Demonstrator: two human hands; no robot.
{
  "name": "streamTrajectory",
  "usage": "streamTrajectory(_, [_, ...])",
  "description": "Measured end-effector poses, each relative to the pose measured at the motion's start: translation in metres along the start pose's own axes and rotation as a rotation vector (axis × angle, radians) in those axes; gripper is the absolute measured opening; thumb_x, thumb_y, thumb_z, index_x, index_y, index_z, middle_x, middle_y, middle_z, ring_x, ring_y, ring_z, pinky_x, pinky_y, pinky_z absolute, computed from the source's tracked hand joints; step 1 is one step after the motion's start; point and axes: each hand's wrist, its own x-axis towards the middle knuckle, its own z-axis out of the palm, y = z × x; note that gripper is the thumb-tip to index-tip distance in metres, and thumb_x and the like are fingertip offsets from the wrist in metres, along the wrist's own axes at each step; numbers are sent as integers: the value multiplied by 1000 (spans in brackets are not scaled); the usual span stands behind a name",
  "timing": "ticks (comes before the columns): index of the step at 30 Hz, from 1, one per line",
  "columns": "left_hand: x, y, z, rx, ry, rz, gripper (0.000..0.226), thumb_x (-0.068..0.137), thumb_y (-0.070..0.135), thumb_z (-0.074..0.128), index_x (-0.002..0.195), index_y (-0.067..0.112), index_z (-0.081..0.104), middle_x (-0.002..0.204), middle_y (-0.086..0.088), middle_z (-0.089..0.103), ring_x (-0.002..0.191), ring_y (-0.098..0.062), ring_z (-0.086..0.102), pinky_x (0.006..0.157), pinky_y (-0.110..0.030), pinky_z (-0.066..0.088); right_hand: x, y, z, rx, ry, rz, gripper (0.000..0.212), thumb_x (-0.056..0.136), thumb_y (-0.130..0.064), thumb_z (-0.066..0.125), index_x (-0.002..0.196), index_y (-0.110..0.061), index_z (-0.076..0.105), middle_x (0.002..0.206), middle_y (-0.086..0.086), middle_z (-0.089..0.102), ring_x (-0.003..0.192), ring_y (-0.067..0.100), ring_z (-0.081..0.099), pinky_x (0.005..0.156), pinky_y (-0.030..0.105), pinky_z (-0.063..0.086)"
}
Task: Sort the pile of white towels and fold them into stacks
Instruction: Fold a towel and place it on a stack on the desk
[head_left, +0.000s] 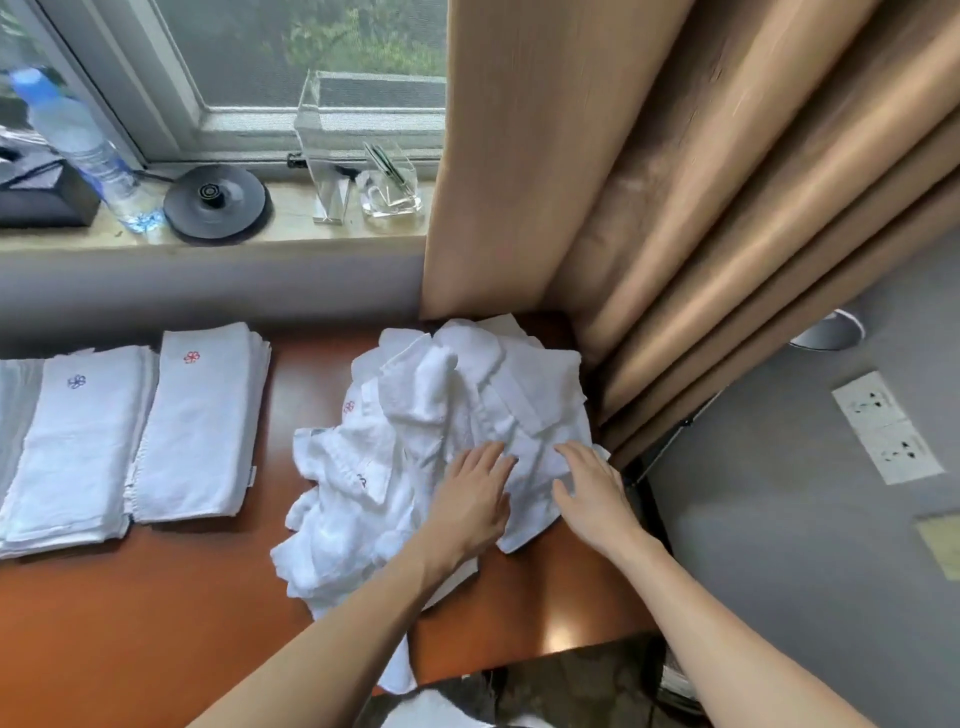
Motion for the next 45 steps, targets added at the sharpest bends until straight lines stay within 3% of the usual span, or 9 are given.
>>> streamTrajectory(5, [47,7,17,0,-23,9,55,100,21,50,154,13,40,168,-8,26,156,-28,21,125,-38,13,26,14,-21,-43,-42,25,59,103,-23,54,158,-16,33,165,-1,30,151,23,28,123,41,25])
streamTrajectory(10, [74,8,19,-40,-69,-30,63,98,17,53,157,17,32,171,-3,15,153,-26,24,122,-38,27,67,25,-44,-15,-30,36,64,102,-22,56,160,-16,30,169,-1,21,155,22,19,125,41,25])
streamTrajectory(19, [116,44,52,131,-23,-185,64,87,4,55,148,19,43,169,-5,19,128,-38,41,105,-44,38,126,89,-41,300,-163,180,60,100,-25,64,154,-18,39,143,3,57,130,27,57,105,43,51])
streamTrajectory(24, [122,80,73,89,-6,-404,61,84,11,62,143,19,49,171,-7,15,131,-42,38,112,-52,36,141,121,-31,273,-237,65,6,104,-18,55,106,-21,60,101,-1,66,93,21,64,77,36,56])
streamTrajectory(28, [129,91,67,52,146,-590,51,82,-2,57,132,8,52,165,-19,23,112,-37,44,95,-46,44,141,131,-41,306,-333,-3,15,104,-20,51,104,-32,59,99,-15,64,87,0,59,63,16,41])
streamTrajectory(34, [162,86,48,14,226,-608,30,80,-16,42,102,0,55,101,-17,52,84,-32,41,77,-52,42,156,136,-67,406,-351,-78,20,104,-23,51,123,-28,59,109,-10,64,99,6,64,70,14,47])
streamTrajectory(38, [170,97,35,-51,356,-590,14,86,-8,48,96,1,55,95,-15,54,83,-33,44,77,-50,41,158,133,-83,396,-346,-191,50,101,-24,62,148,-28,44,126,-8,51,105,4,59,87,17,49])
streamTrajectory(41, [171,118,14,-165,520,-567,9,88,-4,51,90,5,53,90,-8,53,84,-28,47,75,-40,42,162,116,-98,294,-300,-327,68,96,-31,69,155,-32,36,135,-12,32,123,5,41,109,25,35])
streamTrajectory(45, [167,135,-29,-239,656,-589,16,85,-3,46,78,11,45,77,-2,48,76,-21,42,69,-34,38,166,72,-116,152,-216,-550,43,96,-30,66,138,-26,59,139,-4,40,130,14,32,108,21,22])
